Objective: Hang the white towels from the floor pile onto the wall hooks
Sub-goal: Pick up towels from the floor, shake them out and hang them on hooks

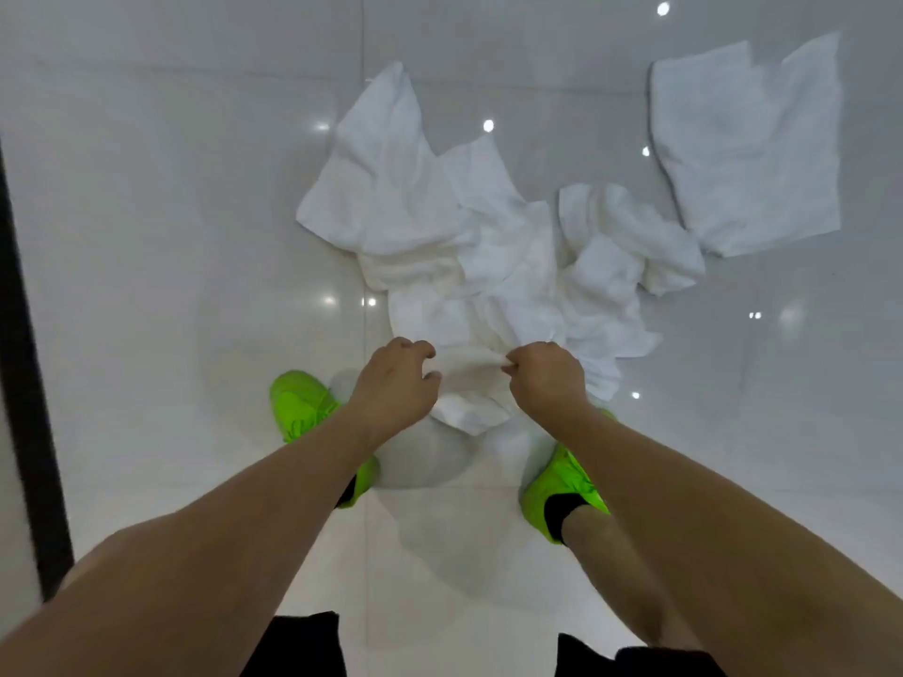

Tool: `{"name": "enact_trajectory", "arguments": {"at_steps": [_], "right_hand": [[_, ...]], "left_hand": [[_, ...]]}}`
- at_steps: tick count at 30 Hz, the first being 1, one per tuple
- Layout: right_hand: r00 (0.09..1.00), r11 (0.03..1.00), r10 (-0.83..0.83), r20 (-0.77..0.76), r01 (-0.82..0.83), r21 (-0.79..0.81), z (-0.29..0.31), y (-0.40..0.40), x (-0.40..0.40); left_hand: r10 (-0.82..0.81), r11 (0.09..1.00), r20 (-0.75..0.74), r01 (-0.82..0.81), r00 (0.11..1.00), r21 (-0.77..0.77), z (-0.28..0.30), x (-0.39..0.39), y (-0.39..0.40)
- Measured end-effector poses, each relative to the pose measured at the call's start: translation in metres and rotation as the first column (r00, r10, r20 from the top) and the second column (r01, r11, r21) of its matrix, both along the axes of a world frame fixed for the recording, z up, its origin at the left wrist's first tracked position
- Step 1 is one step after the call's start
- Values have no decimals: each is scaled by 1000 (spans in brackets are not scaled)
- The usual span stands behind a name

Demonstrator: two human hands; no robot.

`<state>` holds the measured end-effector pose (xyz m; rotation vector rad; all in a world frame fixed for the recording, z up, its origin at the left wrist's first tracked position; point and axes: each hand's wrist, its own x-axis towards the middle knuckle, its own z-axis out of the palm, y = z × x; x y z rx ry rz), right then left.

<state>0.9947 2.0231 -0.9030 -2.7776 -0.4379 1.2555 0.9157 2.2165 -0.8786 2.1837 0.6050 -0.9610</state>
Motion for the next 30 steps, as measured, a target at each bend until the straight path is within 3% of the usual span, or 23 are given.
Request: {"name": "enact_trajectory", "arguments": {"at_steps": [6,11,18,25,28,30], "right_hand": [[971,983,-119,205,87,161,179,-9,33],[881,929,-261,395,118,351,336,-42,90],[648,861,-459,608,157,483,556,-196,169],[384,811,-584,715,242,532,716,-391,178],[262,723,-691,674,267,637,755,-455,168],[175,598,-801,572,281,751,775,-493,158]], "left_hand": [[-174,985,139,172,975,25,169,74,-18],[-339,940,323,335,883,71,315,153,-69],[-506,848,601,483,618,218,539,263,-226],[-713,651,629,626,309,430,702,314,-385],[-726,617,636,656,261,435,738,324,-444],[-730,583,655,676,195,450,756,330,-487]]}}
